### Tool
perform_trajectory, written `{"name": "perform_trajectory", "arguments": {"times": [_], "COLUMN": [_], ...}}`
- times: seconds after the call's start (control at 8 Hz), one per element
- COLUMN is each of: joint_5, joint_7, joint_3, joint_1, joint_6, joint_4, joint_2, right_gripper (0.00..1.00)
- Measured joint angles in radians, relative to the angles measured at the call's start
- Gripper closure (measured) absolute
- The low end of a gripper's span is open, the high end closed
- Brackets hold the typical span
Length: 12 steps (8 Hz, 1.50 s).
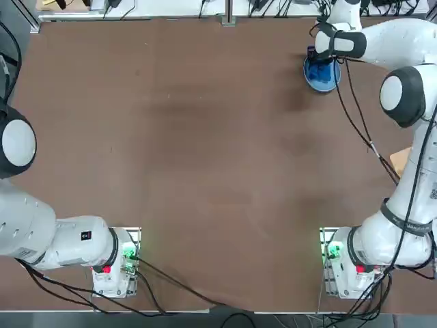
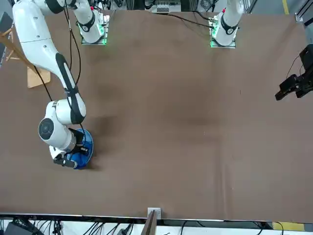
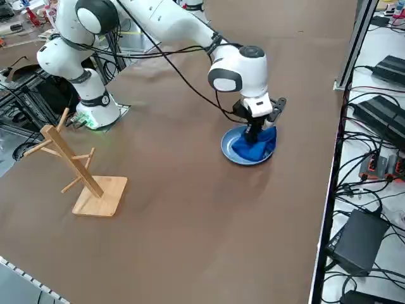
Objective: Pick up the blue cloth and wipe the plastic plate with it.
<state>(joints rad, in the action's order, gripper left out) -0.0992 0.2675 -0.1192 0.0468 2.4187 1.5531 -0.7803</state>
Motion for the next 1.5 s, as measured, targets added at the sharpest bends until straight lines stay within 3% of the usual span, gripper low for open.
{"name": "perform_trajectory", "arguments": {"times": [0.75, 1.5], "joint_5": [-0.022, -0.013], "joint_7": [-0.046, 0.042], "joint_3": [0.0, -0.007], "joint_1": [0.054, -0.007], "joint_6": [-0.038, -0.182], "joint_4": [0.0, 0.0], "joint_2": [0.003, 0.022], "right_gripper": [0.84, 0.84]}}
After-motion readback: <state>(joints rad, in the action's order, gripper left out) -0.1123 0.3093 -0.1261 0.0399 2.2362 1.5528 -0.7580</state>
